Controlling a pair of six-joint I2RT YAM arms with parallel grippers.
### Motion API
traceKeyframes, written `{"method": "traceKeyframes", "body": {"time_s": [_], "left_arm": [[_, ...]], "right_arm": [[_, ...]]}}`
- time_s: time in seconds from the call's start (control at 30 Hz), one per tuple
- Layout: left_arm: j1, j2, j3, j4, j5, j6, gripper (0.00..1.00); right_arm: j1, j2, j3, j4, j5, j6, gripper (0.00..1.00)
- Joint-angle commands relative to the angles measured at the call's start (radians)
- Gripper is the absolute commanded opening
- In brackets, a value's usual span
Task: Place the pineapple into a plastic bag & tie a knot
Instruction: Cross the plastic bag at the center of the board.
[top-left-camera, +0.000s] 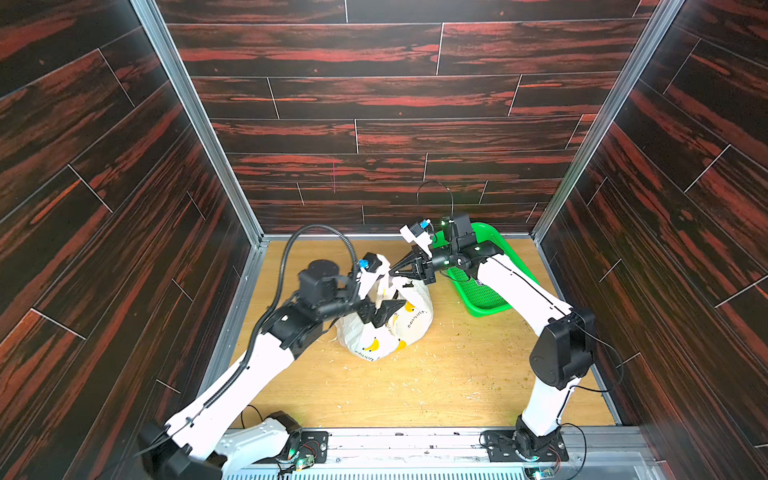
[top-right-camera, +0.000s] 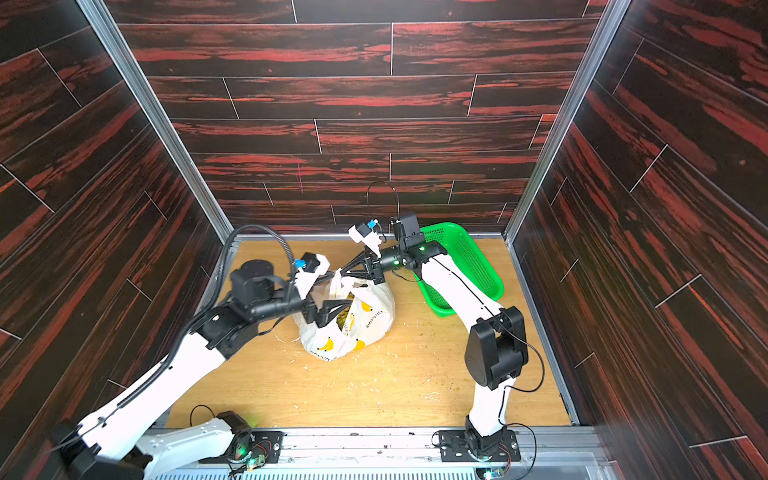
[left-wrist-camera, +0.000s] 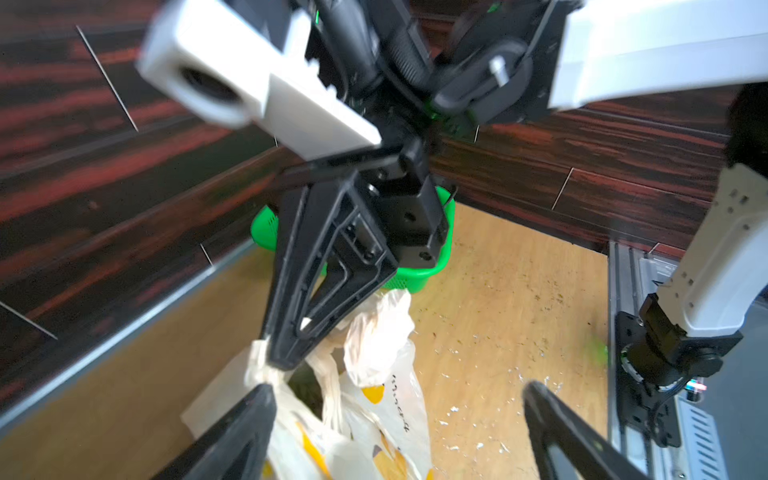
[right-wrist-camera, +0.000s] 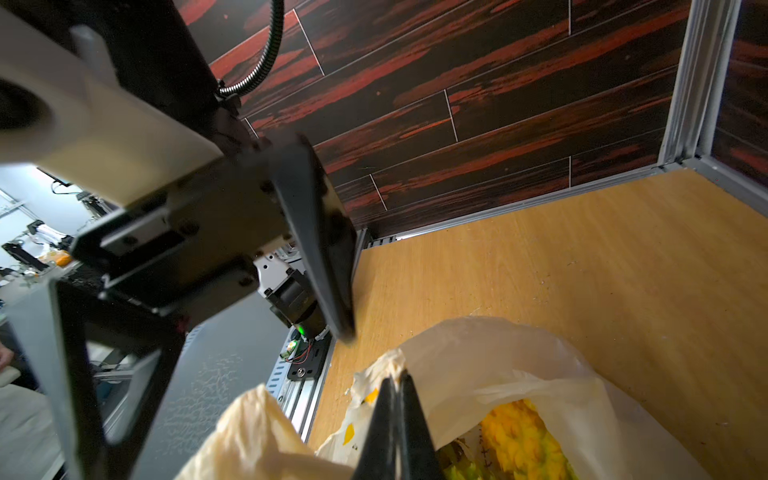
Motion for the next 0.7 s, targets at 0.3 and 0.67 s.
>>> {"method": "traceKeyframes", "body": {"time_s": [0.3,0.67], "left_arm": [[-0.004,0.141,0.188,-0.120,-0.072,-0.067,0.67],[-0.006,0.143,0.183,-0.133,0.011,-0.081,0.43]], "right_arm": [[0.005,-0.032,-0.018,0.012,0.015,0.015,0.00],[0.006,-0.034,-0.020,0.017,0.022,0.022,0.00]]}}
